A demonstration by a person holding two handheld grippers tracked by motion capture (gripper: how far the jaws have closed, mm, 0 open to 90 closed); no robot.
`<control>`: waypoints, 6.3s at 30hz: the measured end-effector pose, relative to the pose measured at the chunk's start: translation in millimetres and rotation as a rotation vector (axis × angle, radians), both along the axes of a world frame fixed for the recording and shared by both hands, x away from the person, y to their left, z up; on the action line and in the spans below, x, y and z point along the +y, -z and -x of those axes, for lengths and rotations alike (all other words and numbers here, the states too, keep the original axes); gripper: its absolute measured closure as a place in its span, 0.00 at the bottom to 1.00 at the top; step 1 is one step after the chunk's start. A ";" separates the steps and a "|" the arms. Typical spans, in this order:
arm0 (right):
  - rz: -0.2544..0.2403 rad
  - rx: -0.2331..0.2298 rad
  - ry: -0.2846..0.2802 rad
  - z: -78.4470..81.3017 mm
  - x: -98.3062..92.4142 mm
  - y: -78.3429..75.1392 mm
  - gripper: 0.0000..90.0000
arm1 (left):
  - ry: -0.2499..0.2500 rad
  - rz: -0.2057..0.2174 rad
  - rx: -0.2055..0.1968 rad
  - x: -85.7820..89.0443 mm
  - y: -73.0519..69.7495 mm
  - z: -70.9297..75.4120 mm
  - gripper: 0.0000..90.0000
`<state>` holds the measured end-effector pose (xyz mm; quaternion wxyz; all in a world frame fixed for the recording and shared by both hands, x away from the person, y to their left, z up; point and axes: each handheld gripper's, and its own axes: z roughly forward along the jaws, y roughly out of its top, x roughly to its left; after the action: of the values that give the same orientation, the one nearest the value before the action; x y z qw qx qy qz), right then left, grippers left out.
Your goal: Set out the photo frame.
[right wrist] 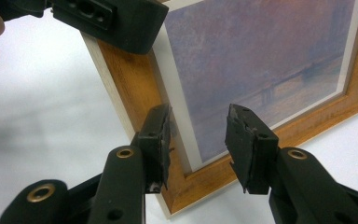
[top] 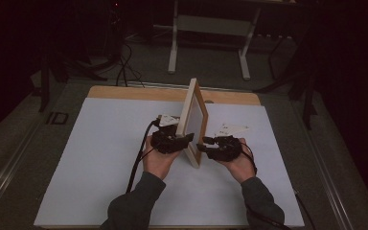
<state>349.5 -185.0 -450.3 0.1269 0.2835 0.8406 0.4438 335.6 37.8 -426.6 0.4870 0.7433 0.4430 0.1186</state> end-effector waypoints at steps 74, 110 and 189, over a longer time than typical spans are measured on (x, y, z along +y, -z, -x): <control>0.013 -0.005 0.026 -1.5 -12.1 -0.6 0.65 | 0.147 0.077 0.136 76.5 -2.7 -33.6 0.78; 0.001 -0.031 0.122 -8.3 -35.1 -9.1 0.64 | 0.355 0.108 0.126 104.3 1.0 -42.9 0.77; -0.051 0.036 0.230 -77.2 -56.7 -27.1 0.31 | 0.303 0.096 -0.022 94.5 16.2 -6.1 0.72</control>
<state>426.8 -241.8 -423.2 0.1546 0.3889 0.7930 0.4427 341.7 132.3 -442.8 0.5390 0.7762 0.3255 0.0305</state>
